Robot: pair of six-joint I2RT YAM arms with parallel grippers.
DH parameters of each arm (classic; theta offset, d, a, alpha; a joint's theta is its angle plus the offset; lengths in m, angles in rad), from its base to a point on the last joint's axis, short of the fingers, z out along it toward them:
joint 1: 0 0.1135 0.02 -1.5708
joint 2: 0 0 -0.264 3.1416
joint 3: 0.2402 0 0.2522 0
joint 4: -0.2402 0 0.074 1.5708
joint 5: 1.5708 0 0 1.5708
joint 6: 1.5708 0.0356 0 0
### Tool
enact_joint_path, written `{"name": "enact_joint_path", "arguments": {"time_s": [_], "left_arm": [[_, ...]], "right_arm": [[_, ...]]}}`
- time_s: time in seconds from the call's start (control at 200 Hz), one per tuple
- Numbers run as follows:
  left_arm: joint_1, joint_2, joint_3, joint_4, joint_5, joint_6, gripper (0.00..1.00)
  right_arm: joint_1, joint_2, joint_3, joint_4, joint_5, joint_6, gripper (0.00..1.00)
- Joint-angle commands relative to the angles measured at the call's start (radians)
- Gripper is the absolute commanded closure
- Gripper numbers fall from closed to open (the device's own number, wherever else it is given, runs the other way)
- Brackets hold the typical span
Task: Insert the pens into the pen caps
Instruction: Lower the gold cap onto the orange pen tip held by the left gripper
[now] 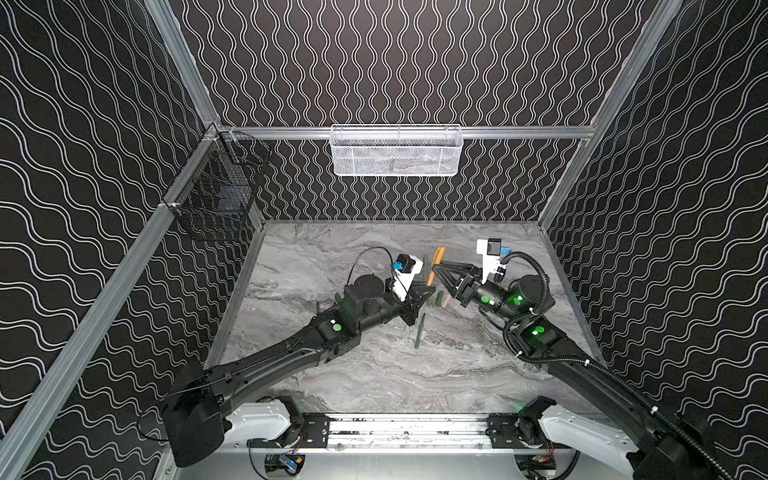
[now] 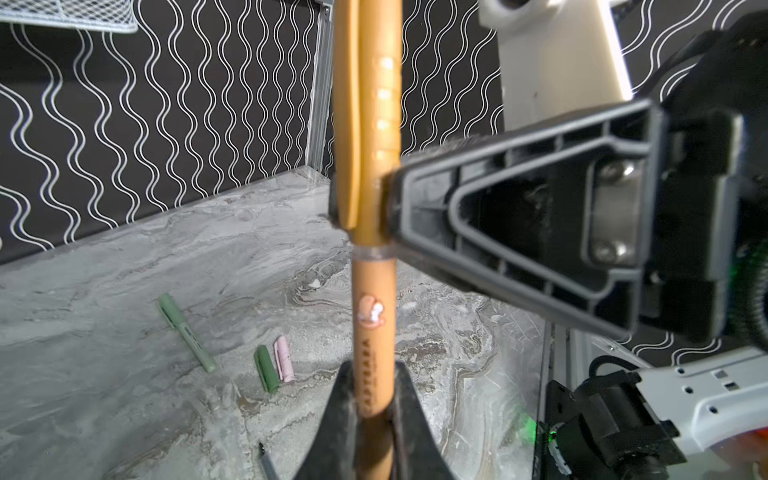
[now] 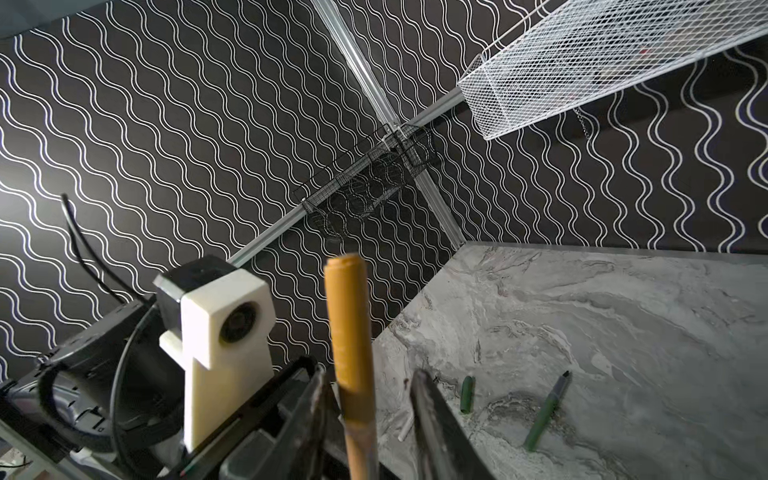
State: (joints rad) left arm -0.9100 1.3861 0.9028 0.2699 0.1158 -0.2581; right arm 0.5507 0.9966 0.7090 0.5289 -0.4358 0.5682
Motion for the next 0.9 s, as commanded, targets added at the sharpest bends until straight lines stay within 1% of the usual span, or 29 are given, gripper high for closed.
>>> {"name": "enact_joint_path", "arguments": {"time_s": [0.0, 0.175, 0.325, 0.38, 0.481, 0.501, 0.606, 0.681, 0.766, 0.851, 0.896], "left_arm": [[0.0, -0.004, -0.001, 0.041, -0.029, 0.039, 0.99], [0.002, -0.007, -0.013, 0.061, -0.071, 0.068, 0.99], [0.002, -0.001, -0.019, 0.074, -0.069, 0.101, 1.0], [0.001, -0.002, -0.027, 0.09, -0.072, 0.111, 0.99], [0.002, -0.005, -0.037, 0.104, -0.082, 0.122, 0.99], [0.002, -0.004, -0.039, 0.106, -0.084, 0.123, 0.99], [0.002, -0.001, -0.033, 0.092, -0.107, 0.136, 1.0], [0.002, 0.0, -0.034, 0.092, -0.109, 0.144, 1.0], [0.002, -0.001, -0.034, 0.095, -0.108, 0.145, 1.0], [0.002, -0.001, -0.03, 0.087, -0.098, 0.142, 1.0], [0.002, -0.001, -0.027, 0.082, -0.095, 0.14, 1.0]], "right_arm": [[0.002, -0.029, 0.018, -0.099, -0.013, -0.066, 0.6], [0.002, -0.063, 0.062, -0.25, 0.028, -0.148, 0.57], [0.0, -0.049, 0.178, -0.407, 0.075, -0.224, 0.57], [-0.001, -0.038, 0.221, -0.444, 0.066, -0.243, 0.57], [-0.003, -0.007, 0.281, -0.499, 0.072, -0.246, 0.56], [-0.003, 0.0, 0.315, -0.504, 0.076, -0.245, 0.55], [-0.003, 0.043, 0.371, -0.532, 0.11, -0.205, 0.55], [-0.003, 0.071, 0.403, -0.543, 0.108, -0.178, 0.58], [-0.003, 0.095, 0.416, -0.527, 0.075, -0.152, 0.61], [-0.003, 0.117, 0.43, -0.529, 0.033, -0.146, 0.66], [-0.003, 0.119, 0.432, -0.533, 0.024, -0.15, 0.71]]}}
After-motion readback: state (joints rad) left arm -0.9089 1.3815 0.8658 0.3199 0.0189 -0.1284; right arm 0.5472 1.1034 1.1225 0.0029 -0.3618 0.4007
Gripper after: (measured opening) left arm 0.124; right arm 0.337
